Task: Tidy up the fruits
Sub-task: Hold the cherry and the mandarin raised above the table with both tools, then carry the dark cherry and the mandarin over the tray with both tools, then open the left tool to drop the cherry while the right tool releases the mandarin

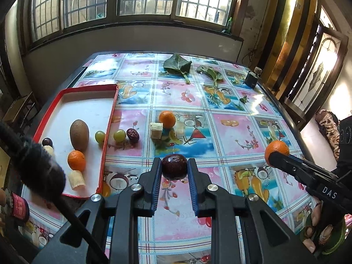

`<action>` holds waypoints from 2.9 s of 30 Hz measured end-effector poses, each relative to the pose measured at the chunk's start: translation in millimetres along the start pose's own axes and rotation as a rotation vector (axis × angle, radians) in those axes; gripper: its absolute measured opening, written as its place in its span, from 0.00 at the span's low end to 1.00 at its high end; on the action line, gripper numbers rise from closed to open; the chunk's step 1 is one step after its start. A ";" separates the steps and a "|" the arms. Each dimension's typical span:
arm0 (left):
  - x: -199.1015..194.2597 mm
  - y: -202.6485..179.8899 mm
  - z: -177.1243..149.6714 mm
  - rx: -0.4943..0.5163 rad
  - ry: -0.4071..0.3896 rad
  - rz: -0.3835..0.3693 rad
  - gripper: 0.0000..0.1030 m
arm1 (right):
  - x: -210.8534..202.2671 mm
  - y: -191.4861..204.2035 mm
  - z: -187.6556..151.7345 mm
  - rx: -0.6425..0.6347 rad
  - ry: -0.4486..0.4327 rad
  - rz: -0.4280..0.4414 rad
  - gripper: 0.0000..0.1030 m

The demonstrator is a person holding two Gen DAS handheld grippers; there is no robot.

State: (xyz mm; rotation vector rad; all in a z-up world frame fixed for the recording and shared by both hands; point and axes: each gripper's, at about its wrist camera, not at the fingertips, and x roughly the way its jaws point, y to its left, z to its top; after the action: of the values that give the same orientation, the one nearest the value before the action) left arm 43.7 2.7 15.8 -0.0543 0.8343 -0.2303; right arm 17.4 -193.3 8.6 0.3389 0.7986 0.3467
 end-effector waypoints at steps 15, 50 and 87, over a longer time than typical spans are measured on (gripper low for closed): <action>-8.0 56.1 11.1 -0.081 -0.045 0.049 0.22 | 32.6 23.9 11.3 -0.029 0.041 0.009 0.34; 41.4 214.1 55.4 -0.320 0.006 0.250 0.22 | 215.3 154.2 86.2 -0.188 0.185 0.178 0.34; 75.7 197.3 37.1 -0.280 0.081 0.288 0.35 | 291.7 175.8 79.5 -0.355 0.283 0.043 0.44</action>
State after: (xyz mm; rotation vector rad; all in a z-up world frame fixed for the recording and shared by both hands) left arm 156.0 176.3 -41.5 -0.1864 0.9394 0.1578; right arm 234.9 74.0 -50.4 -0.0279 0.9881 0.5757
